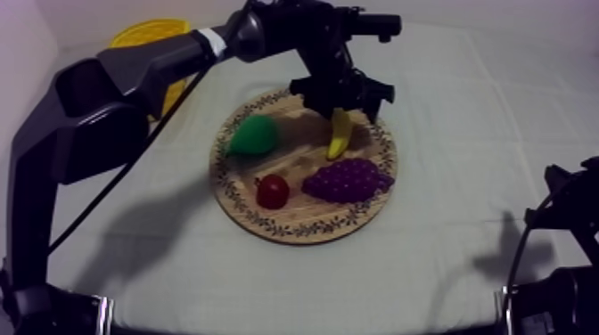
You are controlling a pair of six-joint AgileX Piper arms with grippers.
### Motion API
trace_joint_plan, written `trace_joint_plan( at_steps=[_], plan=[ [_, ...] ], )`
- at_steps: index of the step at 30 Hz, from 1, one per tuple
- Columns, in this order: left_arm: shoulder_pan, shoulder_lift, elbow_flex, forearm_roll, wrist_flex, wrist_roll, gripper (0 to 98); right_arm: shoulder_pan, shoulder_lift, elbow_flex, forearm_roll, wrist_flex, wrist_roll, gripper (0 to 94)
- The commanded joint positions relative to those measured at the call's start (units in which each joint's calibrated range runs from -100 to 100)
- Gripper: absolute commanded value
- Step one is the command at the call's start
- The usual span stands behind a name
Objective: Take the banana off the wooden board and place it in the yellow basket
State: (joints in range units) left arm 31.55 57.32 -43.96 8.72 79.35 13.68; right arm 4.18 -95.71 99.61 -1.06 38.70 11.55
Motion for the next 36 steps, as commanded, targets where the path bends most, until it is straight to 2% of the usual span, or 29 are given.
trace_joint_plan(
  at_steps=[1, 10, 20, 26, 30, 36],
  plan=[
    [-0.2, 1.27, -2.32, 0.18, 1.17, 0.12, 69.5, 0.03, -0.05, 0.05, 0.01, 0.01, 0.0, 0.4],
    [-0.7, 5.89, -8.53, 1.03, 5.53, 0.07, 62.1, 0.03, -0.05, 0.05, 0.01, 0.01, 0.0, 0.4],
    [-0.6, 8.51, -13.13, 0.76, 8.96, 0.97, 29.6, 0.03, -0.05, 0.05, 0.01, 0.01, 0.0, 0.4],
    [-0.77, 8.85, -13.75, 0.51, 9.86, 1.36, 21.2, 0.03, -0.05, 0.05, 0.01, 0.01, 0.0, 0.4],
    [-1.21, 7.31, -12.32, -1.12, 10.48, 1.23, 19.5, 0.03, -0.05, 0.05, 0.01, 0.01, 0.0, 0.4],
    [-3.87, -0.01, -7.83, -5.2, 12.54, 0.93, 17.4, 0.03, -0.05, 0.05, 0.01, 0.01, 0.0, 0.4]
  ],
)
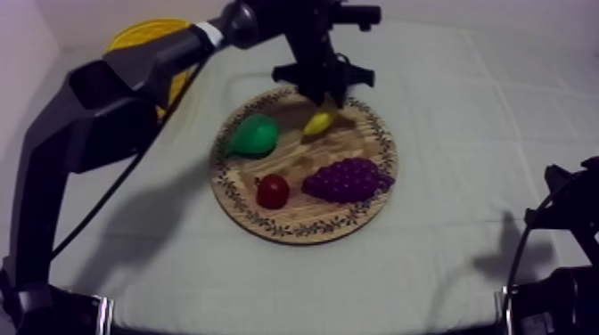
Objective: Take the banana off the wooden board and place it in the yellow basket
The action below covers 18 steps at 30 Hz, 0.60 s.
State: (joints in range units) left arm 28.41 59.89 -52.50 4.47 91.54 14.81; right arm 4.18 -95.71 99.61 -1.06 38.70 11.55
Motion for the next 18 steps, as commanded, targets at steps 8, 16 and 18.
trace_joint_plan(
  at_steps=[8, 16, 18],
  plan=[
    [-7.88, -16.36, 5.73, -5.98, 5.65, -0.73, 6.1, 0.03, -0.05, 0.05, 0.01, 0.01, 0.0, 0.4],
    [-17.18, -25.23, 14.28, -8.07, 5.95, -2.45, 4.6, 0.03, -0.05, 0.05, 0.01, 0.01, 0.0, 0.4],
    [-19.2, -26.17, 16.66, -8.32, 5.21, -2.95, 4.7, 0.03, -0.05, 0.05, 0.01, 0.01, 0.0, 0.4]
  ],
)
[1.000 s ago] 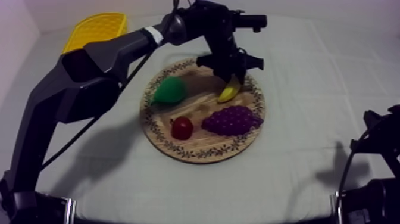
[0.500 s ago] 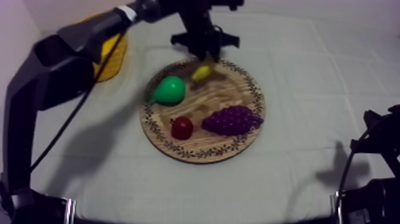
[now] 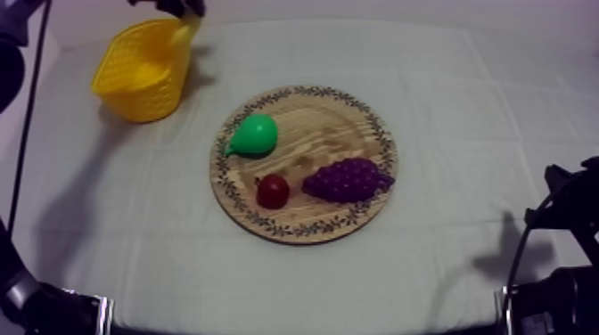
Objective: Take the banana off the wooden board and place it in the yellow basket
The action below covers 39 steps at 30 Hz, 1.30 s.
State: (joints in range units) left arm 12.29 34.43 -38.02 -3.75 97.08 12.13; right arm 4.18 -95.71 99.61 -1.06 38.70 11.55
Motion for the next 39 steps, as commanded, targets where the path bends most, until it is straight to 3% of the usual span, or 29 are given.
trace_joint_plan(
  at_steps=[1, 8, 14, 22, 27, 31, 36, 39],
  plan=[
    [-3.98, -0.99, 3.29, -0.21, -0.77, -0.53, 4.7, 0.03, -0.05, 0.05, 0.01, 0.01, 0.0, 0.4],
    [-8.13, -0.83, 9.25, -1.1, -4.44, -1.57, 6.5, 0.03, -0.05, 0.05, 0.01, 0.01, 0.0, 0.4],
    [-9.69, 0.52, 12.07, -1.24, -8.61, -2.76, 20.8, 0.03, -0.05, 0.05, 0.01, 0.01, 0.0, 0.4],
    [-10.95, 2.61, 12.01, -0.91, -12.22, -2.84, 25.2, 0.03, -0.05, 0.05, 0.01, 0.01, 0.0, 0.4],
    [-12.09, 4.34, 11.78, 0.16, -12.39, -3.1, 52.1, 0.03, -0.05, 0.05, 0.01, 0.01, 0.0, 0.4],
    [-12.7, 5.11, 12.44, 0.6, -13.48, -3.67, 62.4, 0.03, -0.05, 0.05, 0.01, 0.01, 0.0, 0.4],
    [-12.68, 4.77, 14.26, 0.72, -16.19, -4.87, 63.4, 0.03, -0.05, 0.05, 0.01, 0.01, 0.0, 0.4],
    [-12.61, 3.64, 15.59, 0.89, -17.27, -4.15, 50.0, 0.03, -0.05, 0.05, 0.01, 0.01, 0.0, 0.4]
  ],
)
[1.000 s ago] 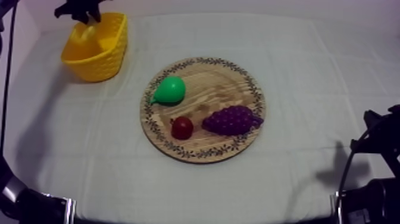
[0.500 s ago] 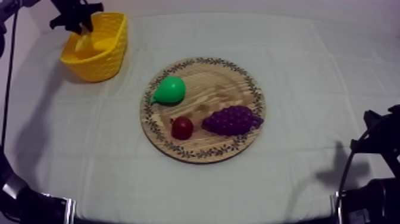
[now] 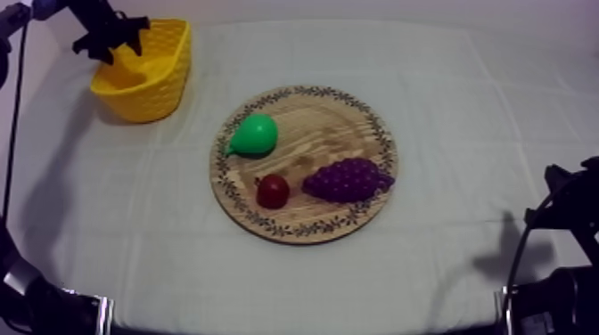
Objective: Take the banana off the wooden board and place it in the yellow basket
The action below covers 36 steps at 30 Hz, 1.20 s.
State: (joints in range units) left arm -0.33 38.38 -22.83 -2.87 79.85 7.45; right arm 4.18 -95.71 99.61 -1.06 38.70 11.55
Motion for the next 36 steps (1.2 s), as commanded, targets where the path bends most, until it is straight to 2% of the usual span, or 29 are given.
trace_joint_plan(
  at_steps=[1, 4, 7, 12, 18, 26, 29, 36],
  plan=[
    [-0.04, -0.89, 1.03, 0.27, -0.37, 0.77, 43.7, 0.03, -0.05, 0.05, 0.01, 0.01, 0.0, 0.4],
    [-0.15, -3.28, 4.05, 1.34, -1.94, 0.84, 26.8, 0.03, -0.05, 0.05, 0.01, 0.01, 0.0, 0.4],
    [-0.32, -6.78, 8.97, 2.85, -4.6, 0.49, 16.7, 0.03, -0.05, 0.05, 0.01, 0.01, 0.0, 0.4],
    [-0.59, -16.31, 22.37, 6.15, -13.88, -3.34, 13.9, 0.03, -0.05, 0.05, 0.01, 0.01, 0.0, 0.4],
    [-0.3, -32.71, 39.43, 7.93, -22.62, -7.48, 3.2, 0.03, -0.05, 0.05, 0.01, 0.01, 0.0, 0.4],
    [0.62, -57.7, 60.44, 7.89, -33.33, -9.93, 0.2, 0.03, -0.05, 0.05, 0.01, 0.01, 0.0, 0.4],
    [1.1, -67.38, 69.81, 6.4, -38.38, -9.31, 0.1, 0.03, -0.05, 0.05, 0.01, 0.01, 0.0, 0.4],
    [-0.33, -87.6, 87.44, 5.12, -41.56, -8.25, 0.0, 0.03, -0.05, 0.05, 0.01, 0.01, 0.0, 0.4]
  ],
)
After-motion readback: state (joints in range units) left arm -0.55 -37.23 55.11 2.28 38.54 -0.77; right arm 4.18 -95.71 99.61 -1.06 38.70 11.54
